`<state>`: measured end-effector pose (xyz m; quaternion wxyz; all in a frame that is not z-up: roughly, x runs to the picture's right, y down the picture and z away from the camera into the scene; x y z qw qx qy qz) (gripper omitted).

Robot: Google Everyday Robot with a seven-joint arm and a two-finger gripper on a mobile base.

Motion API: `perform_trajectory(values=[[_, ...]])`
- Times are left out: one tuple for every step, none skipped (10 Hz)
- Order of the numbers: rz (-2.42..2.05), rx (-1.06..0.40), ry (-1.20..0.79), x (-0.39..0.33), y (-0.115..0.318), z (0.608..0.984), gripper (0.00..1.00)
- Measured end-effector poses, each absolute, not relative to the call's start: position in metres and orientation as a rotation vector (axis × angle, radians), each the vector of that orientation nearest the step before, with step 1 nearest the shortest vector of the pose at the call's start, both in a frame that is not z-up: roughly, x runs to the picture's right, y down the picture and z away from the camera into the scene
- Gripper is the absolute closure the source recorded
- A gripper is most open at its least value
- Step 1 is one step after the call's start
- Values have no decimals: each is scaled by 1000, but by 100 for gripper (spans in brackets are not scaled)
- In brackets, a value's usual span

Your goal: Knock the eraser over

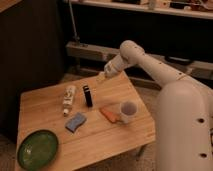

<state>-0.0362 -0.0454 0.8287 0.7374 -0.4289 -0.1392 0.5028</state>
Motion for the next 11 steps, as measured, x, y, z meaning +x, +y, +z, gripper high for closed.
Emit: perform_trajectory(values=[[1099, -946, -300, -40, -41, 833, 100], [1095, -948, -289, -41, -36, 836, 100], [1093, -949, -278, -43, -31, 839, 100], [1093, -949, -262, -44, -23, 845, 100], [1096, -946, -252, -45, -21, 848, 100], [1101, -938, -239, -45, -19, 852, 100], [1102, -927, -227, -45, -18, 855, 100], [1098, -909, -207, -45, -17, 856, 100], [1093, -892, -189, -46, -15, 858, 100], [1086, -875, -176, -49, -15, 858, 100], [1070, -854, -159, -56, -13, 857, 100]])
